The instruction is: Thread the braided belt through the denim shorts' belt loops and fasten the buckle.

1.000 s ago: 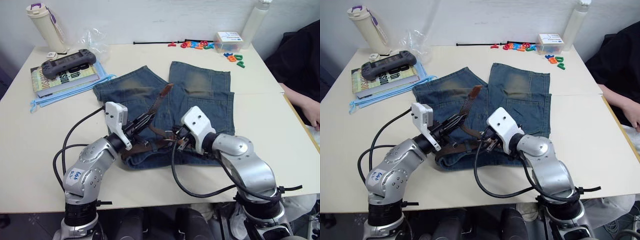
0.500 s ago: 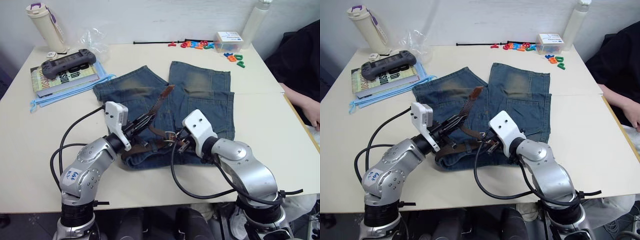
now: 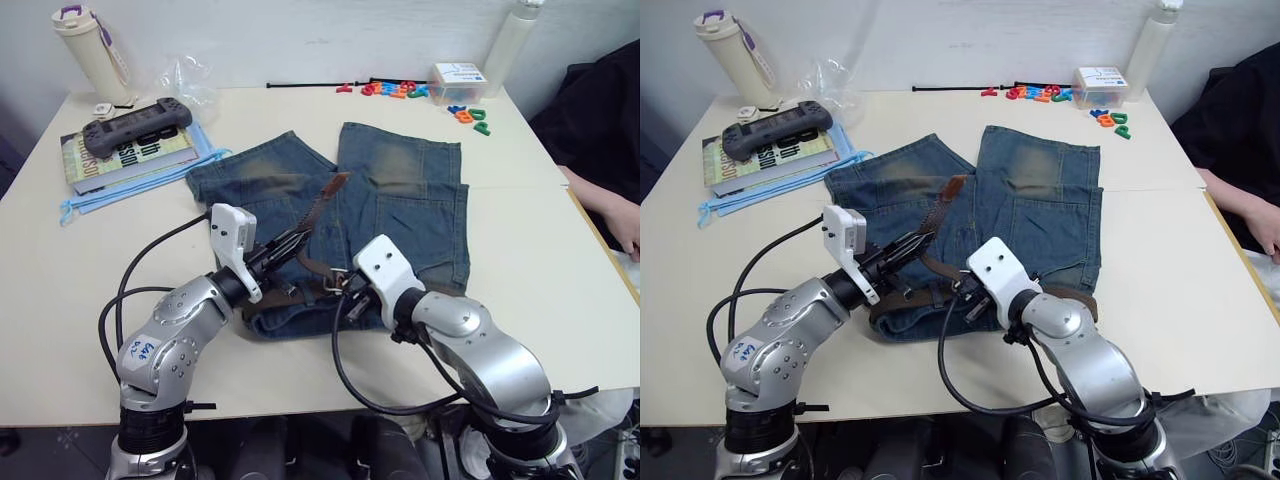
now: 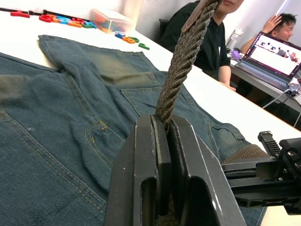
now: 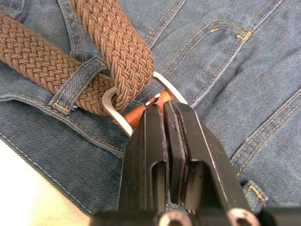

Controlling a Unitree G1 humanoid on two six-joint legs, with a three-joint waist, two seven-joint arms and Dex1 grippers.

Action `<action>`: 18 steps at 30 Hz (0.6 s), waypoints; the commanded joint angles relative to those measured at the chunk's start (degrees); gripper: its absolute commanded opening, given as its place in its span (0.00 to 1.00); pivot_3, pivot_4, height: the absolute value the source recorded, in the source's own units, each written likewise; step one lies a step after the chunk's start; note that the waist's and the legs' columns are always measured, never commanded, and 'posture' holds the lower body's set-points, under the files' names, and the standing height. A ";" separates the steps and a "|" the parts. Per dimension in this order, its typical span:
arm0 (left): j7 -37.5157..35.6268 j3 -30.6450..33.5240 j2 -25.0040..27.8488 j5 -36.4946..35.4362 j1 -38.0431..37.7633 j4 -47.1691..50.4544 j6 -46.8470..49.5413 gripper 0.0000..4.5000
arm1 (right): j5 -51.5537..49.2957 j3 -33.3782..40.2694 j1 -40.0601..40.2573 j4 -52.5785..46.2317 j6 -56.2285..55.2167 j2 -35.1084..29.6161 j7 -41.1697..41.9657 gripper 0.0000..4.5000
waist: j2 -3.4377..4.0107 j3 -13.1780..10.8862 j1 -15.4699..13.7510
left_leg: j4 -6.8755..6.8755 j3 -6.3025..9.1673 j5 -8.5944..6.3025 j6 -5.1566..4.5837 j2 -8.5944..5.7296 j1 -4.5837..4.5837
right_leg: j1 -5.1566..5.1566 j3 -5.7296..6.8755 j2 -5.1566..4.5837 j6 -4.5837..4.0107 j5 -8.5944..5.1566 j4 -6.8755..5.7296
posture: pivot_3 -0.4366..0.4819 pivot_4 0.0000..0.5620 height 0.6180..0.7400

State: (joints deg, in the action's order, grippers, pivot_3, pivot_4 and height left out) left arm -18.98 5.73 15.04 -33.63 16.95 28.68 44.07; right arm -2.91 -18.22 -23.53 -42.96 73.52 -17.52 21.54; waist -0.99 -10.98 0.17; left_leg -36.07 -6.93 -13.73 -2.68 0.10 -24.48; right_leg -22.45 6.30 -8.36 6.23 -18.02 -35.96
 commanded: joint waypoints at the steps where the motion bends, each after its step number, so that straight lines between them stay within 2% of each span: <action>1: 0.00 -0.15 0.34 -0.93 0.20 2.47 -0.76 0.00 | -1.01 -0.49 -1.36 -0.92 -1.54 0.83 -1.07 0.05 | 0.00 0.00 0.02 | 0.00 0.00 0.00 0.00 0.00 0.00 | 0.00 0.00 0.00 0.00 0.00 0.00 | 0.48 0.27 0.81; 13: -0.14 -0.78 0.47 -0.48 0.33 2.14 -1.22 0.00 | -1.25 -6.35 -2.60 2.15 -2.67 2.02 -3.13 0.05 | 0.00 0.00 0.06 | 0.04 0.00 -0.01 0.02 0.01 -0.01 | -0.03 -0.01 0.01 0.00 0.00 0.02 | 0.48 0.27 0.81; 18: -0.49 -1.21 0.97 -0.09 -0.21 2.26 -1.63 0.00 | -1.16 -3.63 -3.54 1.73 -2.33 1.08 -3.53 0.05 | 0.00 0.00 0.05 | 0.04 0.00 -0.01 0.02 0.01 -0.02 | -0.03 -0.01 0.01 0.00 0.00 0.04 | 0.48 0.27 0.81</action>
State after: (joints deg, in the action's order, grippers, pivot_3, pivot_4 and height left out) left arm -18.97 4.71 15.79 -33.55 16.95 28.68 43.68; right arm -3.54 -24.04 -25.94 -40.00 71.78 -16.28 18.19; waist -0.99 -10.98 0.22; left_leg -36.03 -6.93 -13.74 -2.65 0.11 -24.50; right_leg -22.48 6.30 -8.35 6.23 -18.02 -35.92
